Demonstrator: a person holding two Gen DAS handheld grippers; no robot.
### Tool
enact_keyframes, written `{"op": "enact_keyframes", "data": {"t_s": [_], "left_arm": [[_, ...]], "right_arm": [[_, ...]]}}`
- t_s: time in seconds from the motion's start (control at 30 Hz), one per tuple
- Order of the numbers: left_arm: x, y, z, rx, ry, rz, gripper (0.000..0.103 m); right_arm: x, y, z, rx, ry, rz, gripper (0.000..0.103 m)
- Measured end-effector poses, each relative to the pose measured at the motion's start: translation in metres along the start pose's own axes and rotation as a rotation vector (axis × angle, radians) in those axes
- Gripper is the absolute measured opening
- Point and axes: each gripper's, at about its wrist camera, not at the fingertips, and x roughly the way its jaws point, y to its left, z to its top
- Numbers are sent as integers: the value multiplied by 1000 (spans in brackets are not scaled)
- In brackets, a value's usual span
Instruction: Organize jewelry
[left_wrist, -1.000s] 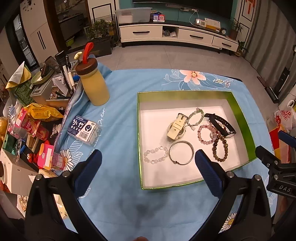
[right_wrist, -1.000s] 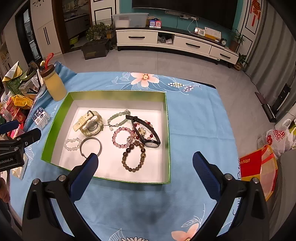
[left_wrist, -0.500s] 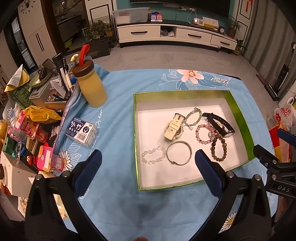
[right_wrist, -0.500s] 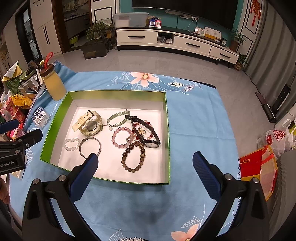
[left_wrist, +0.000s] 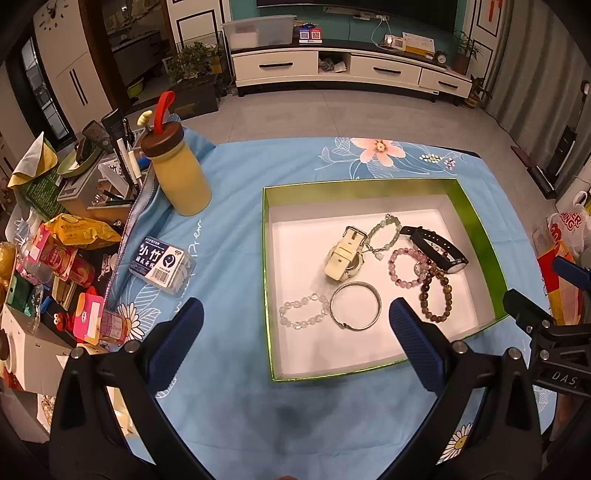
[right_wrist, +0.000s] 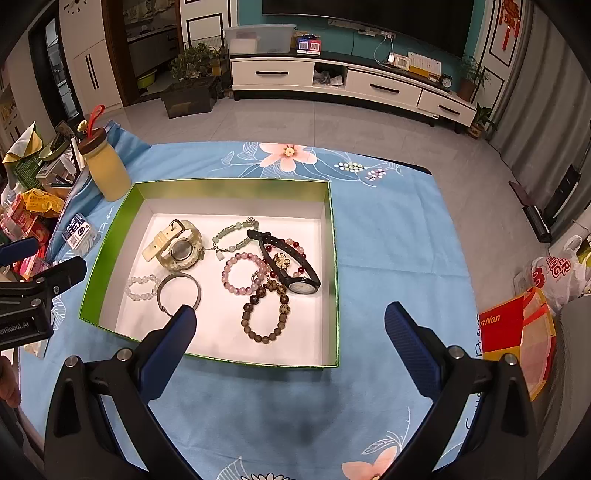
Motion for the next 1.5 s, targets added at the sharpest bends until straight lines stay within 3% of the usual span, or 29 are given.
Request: {"op": "enact_keyframes", "data": {"t_s": [1.5], "left_arm": [[2, 1, 0, -7, 15, -1, 101]], "right_arm": [[-2, 1, 2, 2, -2, 1, 102]]}}
